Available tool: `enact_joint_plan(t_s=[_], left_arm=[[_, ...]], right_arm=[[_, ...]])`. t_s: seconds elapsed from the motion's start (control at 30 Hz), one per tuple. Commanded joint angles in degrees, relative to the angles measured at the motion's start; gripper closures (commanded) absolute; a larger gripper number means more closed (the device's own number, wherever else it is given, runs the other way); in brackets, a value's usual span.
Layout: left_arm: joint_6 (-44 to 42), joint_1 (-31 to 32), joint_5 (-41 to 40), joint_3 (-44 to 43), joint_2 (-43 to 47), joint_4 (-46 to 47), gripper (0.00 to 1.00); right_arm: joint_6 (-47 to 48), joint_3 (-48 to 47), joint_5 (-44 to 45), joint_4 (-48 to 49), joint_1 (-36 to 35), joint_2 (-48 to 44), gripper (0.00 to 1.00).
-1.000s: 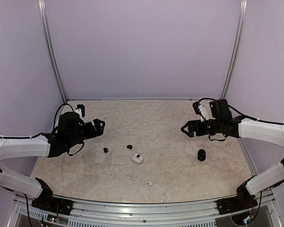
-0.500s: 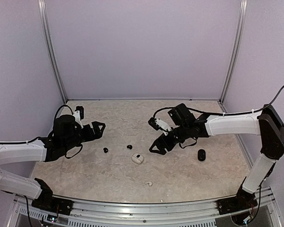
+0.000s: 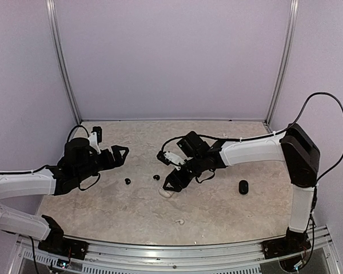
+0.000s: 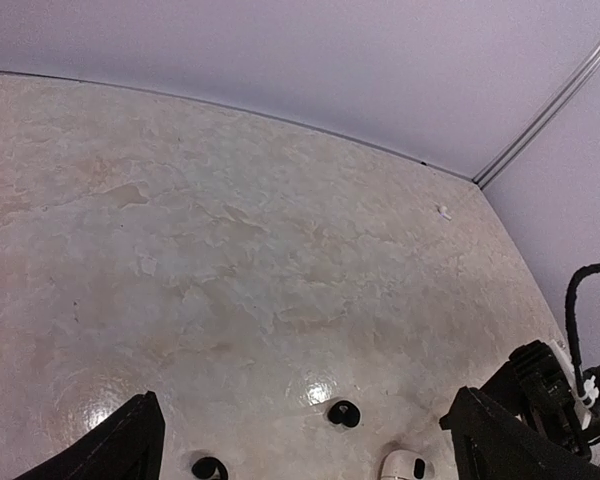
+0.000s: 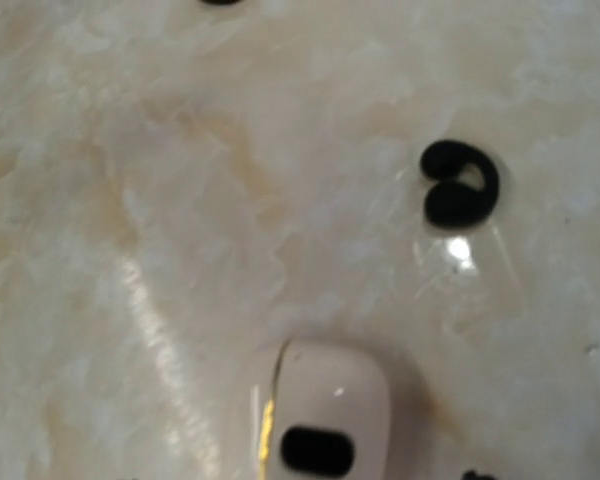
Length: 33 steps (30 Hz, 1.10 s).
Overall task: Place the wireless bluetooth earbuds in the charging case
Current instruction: Pick up the charging case from the center of the board.
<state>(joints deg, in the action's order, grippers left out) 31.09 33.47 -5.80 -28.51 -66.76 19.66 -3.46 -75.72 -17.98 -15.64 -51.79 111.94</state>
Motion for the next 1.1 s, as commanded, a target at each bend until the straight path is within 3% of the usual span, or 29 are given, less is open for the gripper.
enact_joint_plan(t_s=[0.0, 0.4, 0.6, 0.87, 0.97, 1.07], left_arm=[[0.15, 0.12, 0.72, 0.76, 0.11, 1.59, 0.01], [0.81, 0.28, -2.61, 0.69, -0.87, 1.87, 0.01], [0.09, 0.32, -4.98, -6.87, -8.68, -3.58, 0.01], [4.37, 1.61, 5.44, -15.43, -18.97, -6.18, 0.01], [2.96, 2.16, 4.08, -15.65, -17.99, -8.16, 0.01], [2.06, 2.03, 3.29, -10.31, -12.76, -1.99, 0.01]], right_arm=[[-0.28, -4.22, 3.95, -3.77, -1.62, 3.24, 0.32], [-0.55, -9.56, 4.38, -7.72, -2.67, 9.91, 0.37], [0.12, -8.03, 4.16, -6.64, -2.7, 10.78, 0.43], [-0.41, -6.06, 1.37, -5.88, -2.7, 11.53, 0.54], [-0.71, -4.29, 2.67, -4.95, -2.7, 9.91, 0.57], [-1.78, -2.77, 3.34, -3.8, -2.7, 8.25, 0.59]])
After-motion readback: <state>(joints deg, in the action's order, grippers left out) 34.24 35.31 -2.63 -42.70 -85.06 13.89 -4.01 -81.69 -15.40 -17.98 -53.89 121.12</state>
